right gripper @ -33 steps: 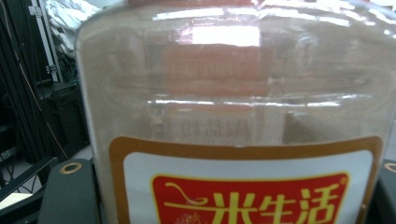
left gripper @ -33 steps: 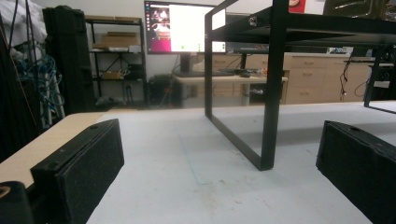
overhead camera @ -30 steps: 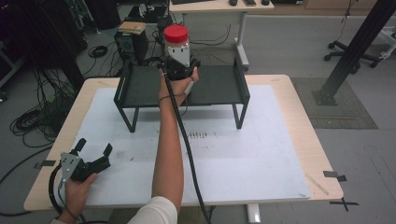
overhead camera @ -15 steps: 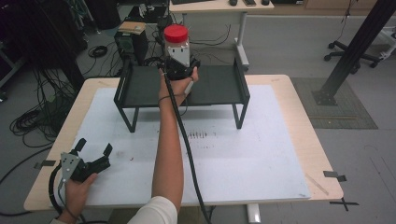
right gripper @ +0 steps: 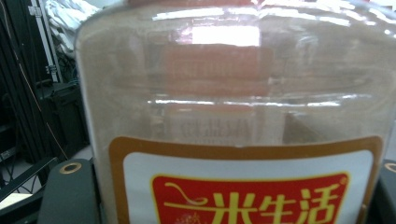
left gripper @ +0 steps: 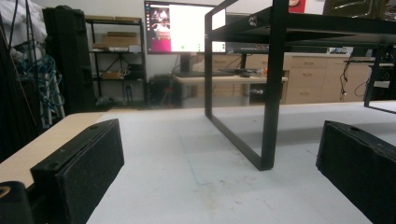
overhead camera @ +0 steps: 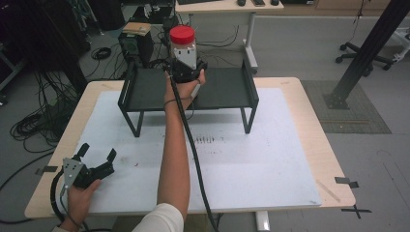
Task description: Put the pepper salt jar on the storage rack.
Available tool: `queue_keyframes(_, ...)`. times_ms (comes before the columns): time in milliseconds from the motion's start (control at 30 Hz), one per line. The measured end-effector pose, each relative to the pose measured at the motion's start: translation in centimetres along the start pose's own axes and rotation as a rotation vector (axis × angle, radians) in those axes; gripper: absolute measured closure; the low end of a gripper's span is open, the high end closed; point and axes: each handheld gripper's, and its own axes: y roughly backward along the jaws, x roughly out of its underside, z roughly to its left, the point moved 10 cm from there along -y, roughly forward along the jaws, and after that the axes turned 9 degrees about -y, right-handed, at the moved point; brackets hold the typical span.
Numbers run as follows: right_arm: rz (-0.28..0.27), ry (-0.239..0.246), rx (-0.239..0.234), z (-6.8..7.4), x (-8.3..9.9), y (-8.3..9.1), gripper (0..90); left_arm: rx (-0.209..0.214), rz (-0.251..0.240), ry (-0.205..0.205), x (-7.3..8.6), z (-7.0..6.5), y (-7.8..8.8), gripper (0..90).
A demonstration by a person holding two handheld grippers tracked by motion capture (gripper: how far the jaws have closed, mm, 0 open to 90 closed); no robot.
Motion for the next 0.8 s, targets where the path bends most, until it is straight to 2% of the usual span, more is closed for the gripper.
queue_keyframes(600, -0.004, 0.002, -0.002, 0.02, 0.00, 0.03, 23.5, 0.000, 0.000, 0.000, 0.00, 0.00, 0.01, 1.2)
queue_keyframes(733, -0.008, -0.002, -0.006, 0.15, 0.01, 0.00, 19.5, 0.000, 0.000, 0.000, 0.00, 0.00, 0.01, 1.2)
queue_keyframes(800, -0.005, 0.012, -0.003, 0.27, 0.10, -0.03, 17.5, 0.000, 0.000, 0.001, 0.00, 0.01, 0.02, 1.2)
